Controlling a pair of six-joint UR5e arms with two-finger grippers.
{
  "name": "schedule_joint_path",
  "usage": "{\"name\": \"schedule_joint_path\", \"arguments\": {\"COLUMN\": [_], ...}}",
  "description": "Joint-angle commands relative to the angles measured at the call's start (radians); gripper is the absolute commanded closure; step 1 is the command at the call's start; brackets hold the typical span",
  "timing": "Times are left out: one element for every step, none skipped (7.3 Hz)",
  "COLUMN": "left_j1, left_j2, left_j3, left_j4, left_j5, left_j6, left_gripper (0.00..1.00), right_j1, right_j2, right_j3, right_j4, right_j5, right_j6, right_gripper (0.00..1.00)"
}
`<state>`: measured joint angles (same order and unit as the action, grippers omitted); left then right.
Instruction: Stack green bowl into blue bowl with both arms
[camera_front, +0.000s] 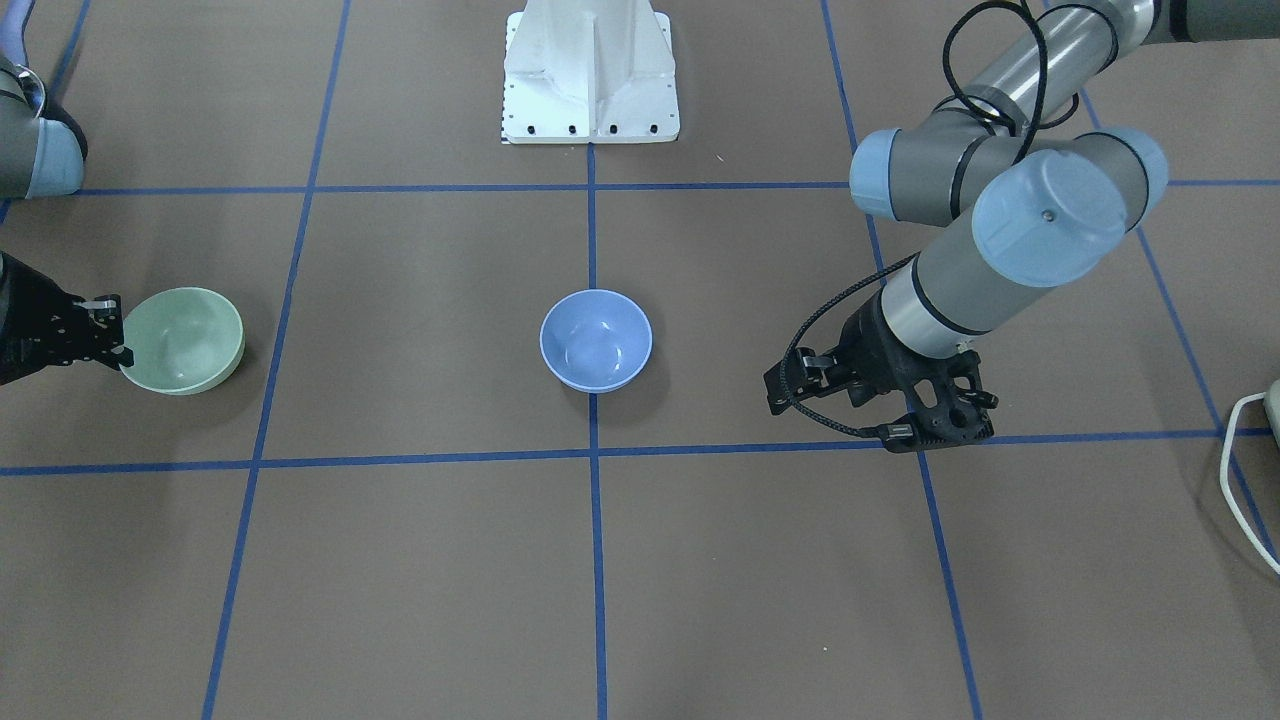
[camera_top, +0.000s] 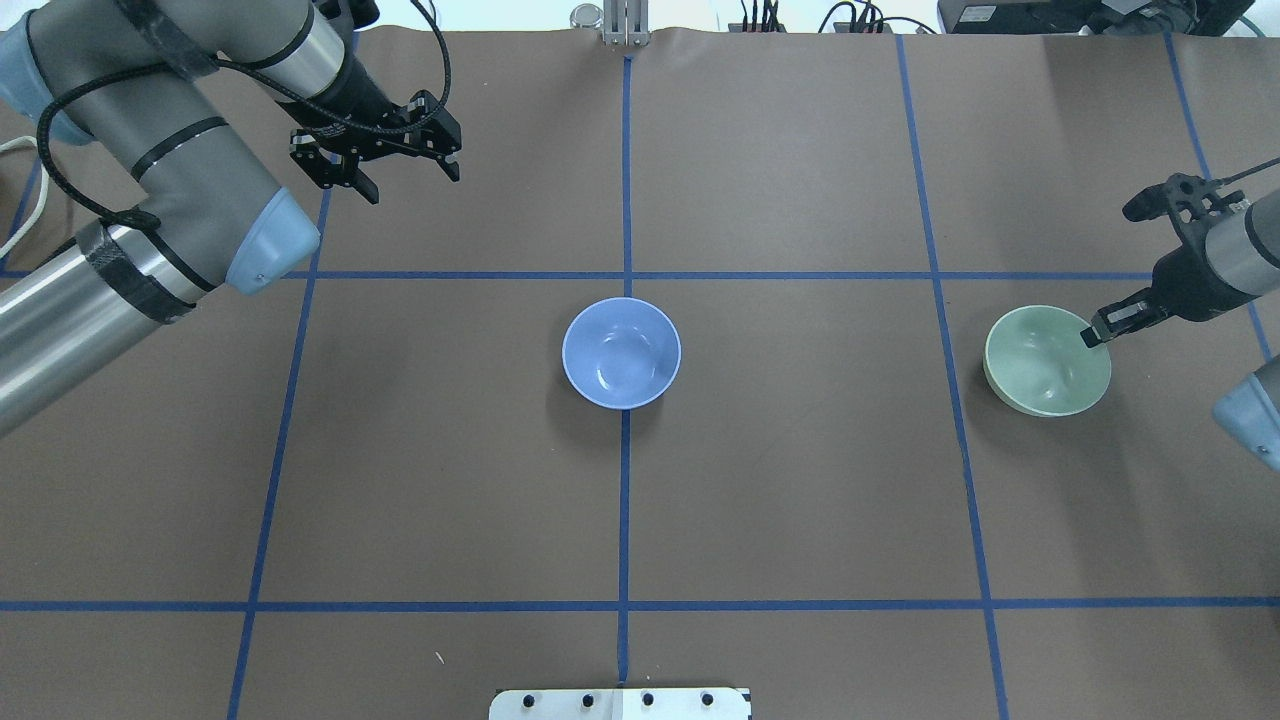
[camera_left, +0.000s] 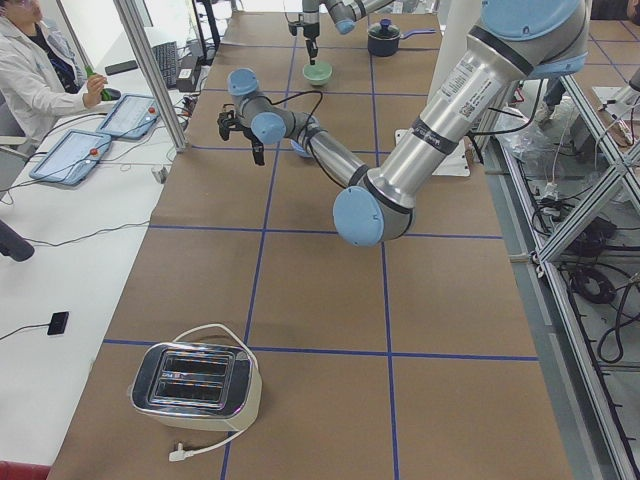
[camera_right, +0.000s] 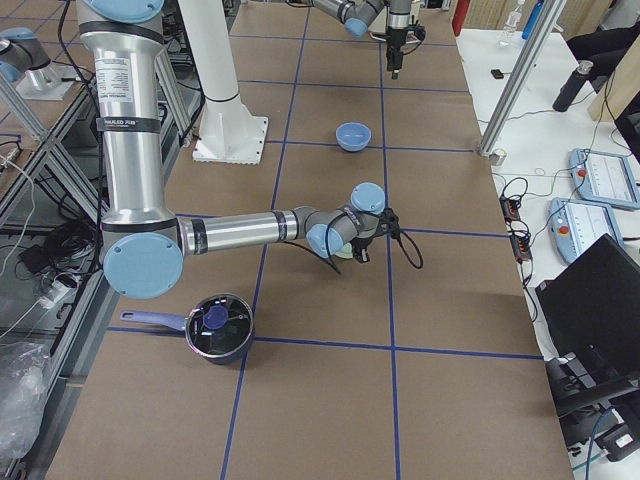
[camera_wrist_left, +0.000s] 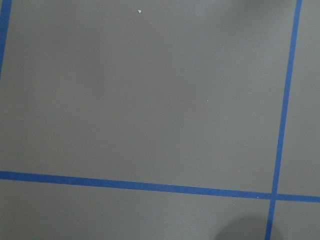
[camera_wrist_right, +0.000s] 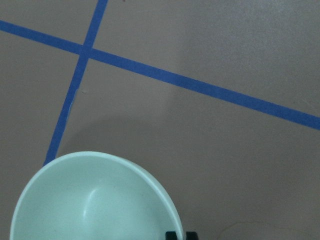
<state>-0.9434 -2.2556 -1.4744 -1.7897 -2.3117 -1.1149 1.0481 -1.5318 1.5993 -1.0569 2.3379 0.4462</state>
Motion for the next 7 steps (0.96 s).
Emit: {"name": "schedule_joint_path", "arguments": {"left_j1": [0.000,0.000,0.000,0.000,0.000,0.000,0.000], "left_j2": [0.007,0.007,0.007,0.007,0.007,0.007,0.007], "left_j3": [0.000,0.000,0.000,0.003,0.003,0.006,0.008], "left_j4": [-0.001,0.000,0.000,0.000,-0.002,0.000,0.000], "left_j5": [-0.002,-0.002,-0.002,0.000,-0.002,0.000,0.000], "left_j6": [0.018,0.020,0.021,0.021,0.021,0.029,0.032], "left_gripper": [0.02,0.02,0.02,0.02,0.02,0.02,0.02], "right_j1": [0.000,-0.002,-0.002,-0.002,-0.002,-0.002,-0.003], "right_j2": [-0.002,-0.001,-0.001,-0.001,-0.001,-0.001,-0.001], "right_j3": [-0.007,-0.012,-0.010,-0.012,-0.012,-0.013,-0.015], "right_j4": [0.000,0.000,0.000,0.000,0.000,0.000,0.000], "right_j5": [0.000,0.003,0.003,0.001,0.001,0.001,0.000], "right_j6": [0.000,-0.006,-0.001,0.000,-0.001,-0.003,-0.001], "right_gripper": [0.82,0.81,0.83,0.85,0.86,0.88,0.88]}}
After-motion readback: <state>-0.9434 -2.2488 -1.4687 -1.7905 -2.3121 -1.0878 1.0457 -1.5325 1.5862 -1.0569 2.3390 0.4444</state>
